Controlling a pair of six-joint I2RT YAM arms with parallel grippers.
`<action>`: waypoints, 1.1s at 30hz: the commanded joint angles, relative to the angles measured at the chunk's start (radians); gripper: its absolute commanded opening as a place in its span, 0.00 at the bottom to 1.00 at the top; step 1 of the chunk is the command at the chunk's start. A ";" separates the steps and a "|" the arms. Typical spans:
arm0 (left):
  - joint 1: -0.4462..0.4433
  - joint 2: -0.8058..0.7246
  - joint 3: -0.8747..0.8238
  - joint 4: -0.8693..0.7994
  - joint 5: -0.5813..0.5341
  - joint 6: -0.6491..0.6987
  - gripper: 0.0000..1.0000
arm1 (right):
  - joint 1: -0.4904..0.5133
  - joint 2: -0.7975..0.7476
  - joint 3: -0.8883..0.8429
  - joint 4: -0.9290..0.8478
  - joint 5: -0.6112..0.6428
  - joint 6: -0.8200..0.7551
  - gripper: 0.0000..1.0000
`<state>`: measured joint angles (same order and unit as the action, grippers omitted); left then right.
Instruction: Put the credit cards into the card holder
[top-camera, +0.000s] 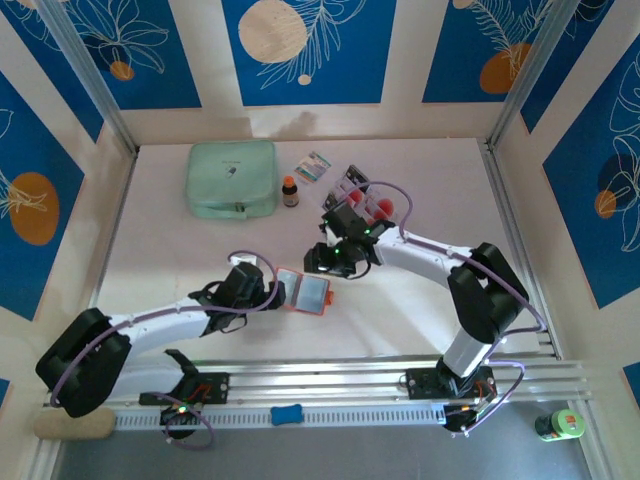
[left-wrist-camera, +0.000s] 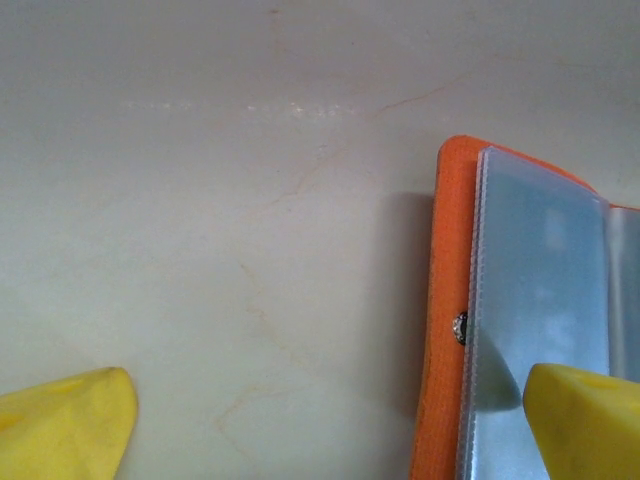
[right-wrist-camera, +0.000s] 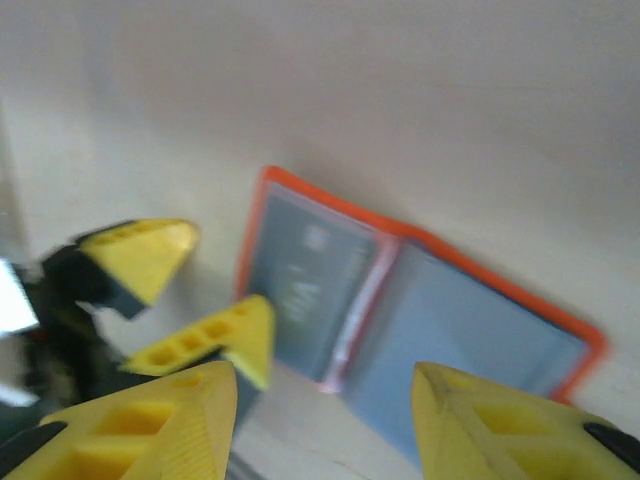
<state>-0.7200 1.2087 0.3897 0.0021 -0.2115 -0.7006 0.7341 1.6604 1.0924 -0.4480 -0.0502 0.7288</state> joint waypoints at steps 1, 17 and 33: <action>-0.002 -0.034 0.029 -0.055 0.011 0.013 1.00 | 0.016 -0.046 -0.050 -0.120 0.143 -0.069 0.49; -0.001 -0.040 0.100 -0.097 0.011 0.037 1.00 | 0.004 0.008 -0.074 -0.093 0.128 -0.085 0.48; -0.001 -0.060 0.118 -0.105 0.004 0.020 1.00 | -0.310 0.134 0.439 -0.370 0.362 -0.482 0.44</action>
<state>-0.7200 1.1572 0.4744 -0.0879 -0.2096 -0.6792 0.4351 1.7264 1.4784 -0.7155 0.2230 0.3534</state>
